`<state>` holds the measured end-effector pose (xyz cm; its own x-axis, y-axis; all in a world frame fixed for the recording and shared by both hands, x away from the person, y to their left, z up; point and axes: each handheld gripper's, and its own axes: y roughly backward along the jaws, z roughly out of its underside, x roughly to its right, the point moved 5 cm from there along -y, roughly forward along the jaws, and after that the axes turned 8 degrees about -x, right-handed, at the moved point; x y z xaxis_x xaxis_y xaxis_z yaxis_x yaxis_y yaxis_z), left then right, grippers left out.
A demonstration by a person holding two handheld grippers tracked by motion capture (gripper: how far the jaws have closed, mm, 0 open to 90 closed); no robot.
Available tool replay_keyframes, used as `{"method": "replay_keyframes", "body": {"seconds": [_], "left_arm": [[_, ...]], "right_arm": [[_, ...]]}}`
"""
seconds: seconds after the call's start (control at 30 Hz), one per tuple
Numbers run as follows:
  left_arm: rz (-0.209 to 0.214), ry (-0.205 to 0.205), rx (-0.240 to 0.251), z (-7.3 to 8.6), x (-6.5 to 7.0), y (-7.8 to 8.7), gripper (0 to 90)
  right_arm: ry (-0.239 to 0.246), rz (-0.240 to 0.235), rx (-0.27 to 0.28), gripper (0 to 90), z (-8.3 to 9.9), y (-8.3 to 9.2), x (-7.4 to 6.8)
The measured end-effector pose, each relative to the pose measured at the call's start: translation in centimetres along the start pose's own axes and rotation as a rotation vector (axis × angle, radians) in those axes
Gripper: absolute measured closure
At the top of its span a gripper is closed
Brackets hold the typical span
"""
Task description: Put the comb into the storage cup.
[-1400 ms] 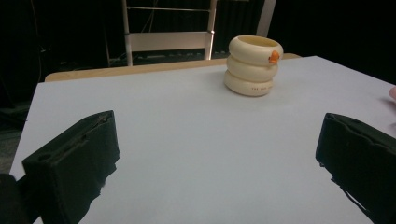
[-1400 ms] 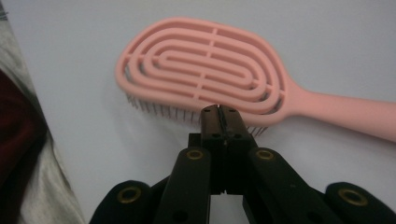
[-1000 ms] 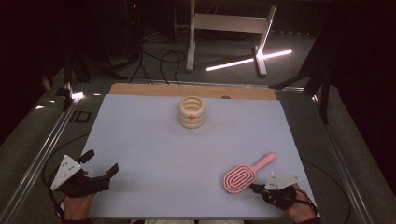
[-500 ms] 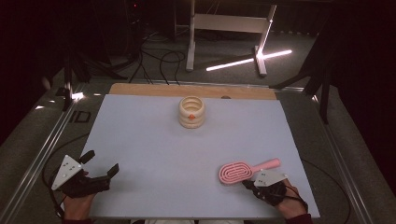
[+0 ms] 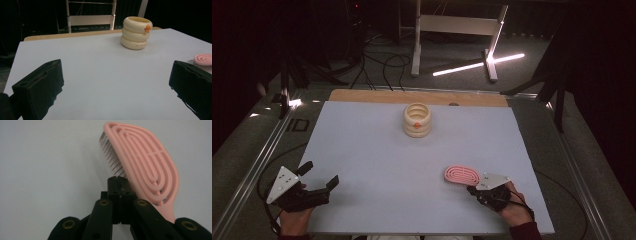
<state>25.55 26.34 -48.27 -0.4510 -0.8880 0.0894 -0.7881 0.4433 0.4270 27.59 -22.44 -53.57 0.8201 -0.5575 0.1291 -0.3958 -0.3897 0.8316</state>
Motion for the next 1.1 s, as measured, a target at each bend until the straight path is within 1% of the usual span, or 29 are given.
{"method": "replay_keyframes", "body": {"seconds": [0.17, 0.23, 0.27, 0.3, 0.4, 0.5, 1.0, 1.03, 1.1], "left_arm": [[-0.001, 0.001, 0.002, 0.0, -0.1, 0.0, 0.0], [0.001, 0.006, 0.002, 0.0, -0.1, 0.0, 0.0], [0.001, 0.006, 0.002, 0.0, -0.1, 0.0, 0.0], [0.004, 0.011, 0.003, 0.0, -0.1, 0.0, 0.0], [0.006, 0.012, 0.004, 0.0, -0.1, 0.0, 0.0], [0.006, 0.011, 0.0, 0.1, -0.1, 0.0, 0.0], [0.006, 0.012, 0.001, 0.1, -0.1, 0.0, 0.0], [0.005, 0.012, 0.001, 0.1, -0.1, -0.1, 0.0], [0.005, 0.012, 0.001, 0.1, -0.1, 0.0, 0.0]], "right_arm": [[-0.019, 0.012, -0.012, 90.0, -0.8, -0.5, 0.5], [-0.035, 0.016, -0.016, 90.0, -1.0, -0.7, 0.8], [-0.035, 0.016, -0.016, 90.0, -1.0, -0.7, 0.8], [-0.049, 0.022, -0.022, 90.0, -1.1, -0.9, 1.0], [-0.056, 0.023, -0.026, 90.0, -1.1, -1.1, 1.1], [-0.059, 0.015, -0.023, 90.0, -1.1, -1.1, 1.1], [-0.046, 0.01, -0.022, 90.0, -0.8, -1.0, 1.0], [-0.046, 0.012, -0.019, 90.0, -0.8, -0.9, 1.1], [-0.049, 0.004, 0.01, 88.6, -0.9, -0.4, 1.0]]}}
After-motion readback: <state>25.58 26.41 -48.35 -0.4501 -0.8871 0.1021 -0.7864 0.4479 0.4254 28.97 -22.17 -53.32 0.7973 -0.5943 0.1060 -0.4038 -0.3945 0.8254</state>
